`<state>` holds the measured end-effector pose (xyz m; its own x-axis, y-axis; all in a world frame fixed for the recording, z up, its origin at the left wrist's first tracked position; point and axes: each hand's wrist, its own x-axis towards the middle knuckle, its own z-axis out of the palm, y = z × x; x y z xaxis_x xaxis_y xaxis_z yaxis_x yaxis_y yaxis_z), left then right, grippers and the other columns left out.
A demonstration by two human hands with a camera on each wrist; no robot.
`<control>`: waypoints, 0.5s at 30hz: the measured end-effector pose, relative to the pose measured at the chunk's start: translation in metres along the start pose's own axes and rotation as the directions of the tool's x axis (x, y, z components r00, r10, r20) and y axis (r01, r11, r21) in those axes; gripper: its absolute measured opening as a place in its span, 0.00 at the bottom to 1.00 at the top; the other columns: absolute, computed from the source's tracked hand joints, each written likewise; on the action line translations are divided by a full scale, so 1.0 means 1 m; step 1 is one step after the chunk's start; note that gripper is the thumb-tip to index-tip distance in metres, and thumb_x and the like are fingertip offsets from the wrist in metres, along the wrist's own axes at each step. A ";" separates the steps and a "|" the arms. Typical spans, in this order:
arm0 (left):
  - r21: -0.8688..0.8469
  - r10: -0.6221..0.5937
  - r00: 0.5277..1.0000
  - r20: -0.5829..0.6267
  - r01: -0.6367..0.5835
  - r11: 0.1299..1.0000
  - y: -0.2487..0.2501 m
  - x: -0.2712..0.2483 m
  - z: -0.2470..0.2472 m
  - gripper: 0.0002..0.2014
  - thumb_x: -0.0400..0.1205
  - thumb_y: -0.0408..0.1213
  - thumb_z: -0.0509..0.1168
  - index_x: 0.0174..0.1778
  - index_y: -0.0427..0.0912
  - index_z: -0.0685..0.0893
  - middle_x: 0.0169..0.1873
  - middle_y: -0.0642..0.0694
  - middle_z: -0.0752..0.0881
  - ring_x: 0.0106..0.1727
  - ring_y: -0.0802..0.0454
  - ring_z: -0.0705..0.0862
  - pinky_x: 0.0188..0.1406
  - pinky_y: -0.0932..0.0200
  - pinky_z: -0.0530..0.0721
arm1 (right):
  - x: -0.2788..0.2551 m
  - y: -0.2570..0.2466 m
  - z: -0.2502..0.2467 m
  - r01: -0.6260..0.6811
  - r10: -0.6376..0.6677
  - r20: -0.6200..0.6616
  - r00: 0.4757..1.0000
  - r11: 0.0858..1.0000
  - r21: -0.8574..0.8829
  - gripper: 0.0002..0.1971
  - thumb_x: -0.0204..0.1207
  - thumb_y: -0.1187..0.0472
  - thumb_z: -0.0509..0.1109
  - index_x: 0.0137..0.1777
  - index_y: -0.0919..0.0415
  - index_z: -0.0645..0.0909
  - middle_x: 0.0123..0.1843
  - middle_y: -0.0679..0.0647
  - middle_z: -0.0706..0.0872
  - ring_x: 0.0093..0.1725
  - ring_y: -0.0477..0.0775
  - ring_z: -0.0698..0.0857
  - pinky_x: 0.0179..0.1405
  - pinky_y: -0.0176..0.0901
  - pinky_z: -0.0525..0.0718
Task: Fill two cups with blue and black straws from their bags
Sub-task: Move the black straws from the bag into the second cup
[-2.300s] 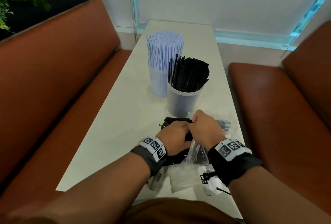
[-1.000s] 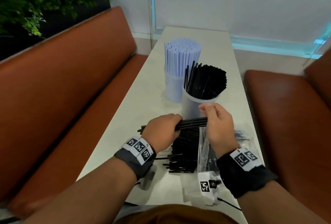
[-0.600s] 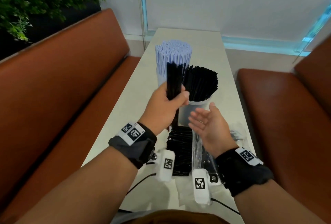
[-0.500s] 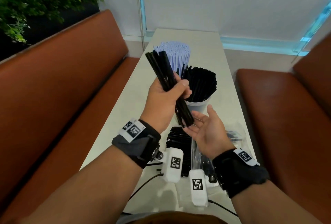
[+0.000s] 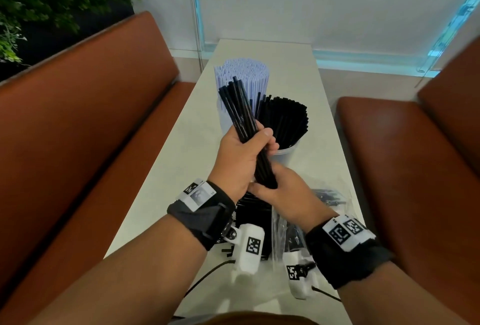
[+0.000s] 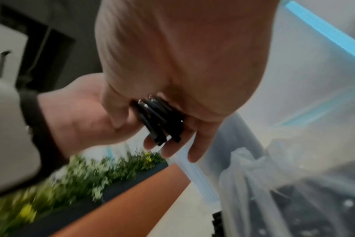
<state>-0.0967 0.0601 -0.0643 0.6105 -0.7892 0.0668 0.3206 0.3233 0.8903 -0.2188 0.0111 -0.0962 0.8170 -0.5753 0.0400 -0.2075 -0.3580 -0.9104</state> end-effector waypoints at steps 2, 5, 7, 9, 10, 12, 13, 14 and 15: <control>-0.042 0.003 1.000 0.004 -0.003 0.999 0.009 0.005 -0.004 0.08 0.78 0.32 0.73 0.50 0.42 0.82 0.34 0.44 0.87 0.38 0.46 0.88 0.48 0.50 0.87 | 0.000 0.004 -0.002 -0.030 0.018 -0.078 0.997 0.987 -0.159 0.08 0.79 0.49 0.71 0.47 0.51 0.78 0.37 0.52 0.86 0.36 0.52 0.84 0.41 0.55 0.85; -0.094 0.028 0.999 0.025 -0.025 0.995 0.023 0.013 -0.005 0.10 0.79 0.32 0.73 0.54 0.44 0.83 0.35 0.44 0.87 0.38 0.45 0.88 0.49 0.49 0.87 | 0.002 0.010 -0.005 -0.064 0.018 -0.152 0.988 0.950 -0.307 0.08 0.81 0.50 0.68 0.49 0.53 0.77 0.35 0.53 0.85 0.34 0.53 0.83 0.38 0.57 0.84; -0.027 0.064 0.995 0.079 -0.063 0.998 0.030 0.014 0.001 0.05 0.80 0.33 0.72 0.47 0.49 0.87 0.34 0.46 0.85 0.37 0.48 0.86 0.48 0.49 0.86 | 0.005 0.009 -0.005 -0.065 0.007 -0.160 0.987 0.929 -0.365 0.08 0.81 0.48 0.67 0.52 0.51 0.76 0.36 0.50 0.85 0.34 0.52 0.84 0.37 0.52 0.84; 0.058 0.125 0.987 0.104 -0.132 0.990 0.040 0.018 0.007 0.08 0.82 0.33 0.69 0.40 0.51 0.87 0.31 0.48 0.83 0.34 0.49 0.84 0.46 0.48 0.85 | 0.011 0.008 -0.009 -0.059 -0.008 -0.152 0.988 0.899 -0.434 0.12 0.80 0.43 0.68 0.57 0.47 0.76 0.45 0.44 0.85 0.40 0.49 0.85 0.40 0.50 0.84; 0.079 0.181 0.980 0.086 -0.188 0.979 0.047 0.023 0.009 0.09 0.83 0.32 0.68 0.40 0.50 0.86 0.30 0.49 0.82 0.33 0.48 0.82 0.43 0.48 0.85 | 0.014 0.008 -0.013 -0.043 -0.035 -0.154 0.987 0.880 -0.472 0.16 0.78 0.42 0.70 0.62 0.45 0.76 0.53 0.41 0.82 0.43 0.47 0.84 0.42 0.49 0.84; 0.081 0.307 0.952 -0.009 -0.306 0.949 0.064 0.040 0.008 0.06 0.84 0.31 0.66 0.42 0.45 0.82 0.27 0.48 0.81 0.31 0.46 0.81 0.39 0.48 0.84 | 0.022 0.012 -0.026 -0.024 -0.092 -0.182 0.979 0.835 -0.550 0.26 0.75 0.43 0.73 0.72 0.43 0.72 0.66 0.39 0.72 0.44 0.46 0.83 0.43 0.47 0.83; 0.070 0.354 0.933 -0.067 -0.349 0.934 0.072 0.050 0.008 0.05 0.83 0.31 0.66 0.43 0.44 0.80 0.27 0.48 0.81 0.31 0.46 0.81 0.38 0.49 0.84 | 0.027 0.014 -0.032 -0.040 -0.099 -0.202 0.974 0.808 -0.588 0.29 0.76 0.44 0.73 0.75 0.44 0.70 0.70 0.41 0.69 0.42 0.48 0.83 0.41 0.47 0.82; 0.058 0.388 0.914 -0.118 -0.384 0.922 0.078 0.058 0.008 0.04 0.83 0.31 0.66 0.44 0.43 0.80 0.28 0.48 0.82 0.31 0.46 0.81 0.38 0.51 0.85 | 0.033 0.016 -0.036 -0.063 -0.092 -0.209 0.974 0.770 -0.634 0.29 0.77 0.45 0.72 0.77 0.45 0.69 0.72 0.42 0.69 0.40 0.49 0.82 0.39 0.47 0.80; 0.052 0.418 0.896 -0.151 -0.415 0.908 0.080 0.065 0.008 0.03 0.83 0.32 0.66 0.44 0.42 0.80 0.28 0.49 0.82 0.31 0.48 0.81 0.40 0.51 0.85 | 0.040 0.019 -0.039 -0.087 -0.071 -0.201 0.977 0.730 -0.678 0.27 0.79 0.44 0.70 0.76 0.46 0.70 0.71 0.44 0.70 0.39 0.50 0.82 0.38 0.46 0.78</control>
<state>-0.0374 0.0305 0.0148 0.7901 -0.4929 0.3644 -0.0003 0.5942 0.8043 -0.2111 -0.0470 -0.0962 0.7050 -0.6844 0.1860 -0.5871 -0.7104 -0.3882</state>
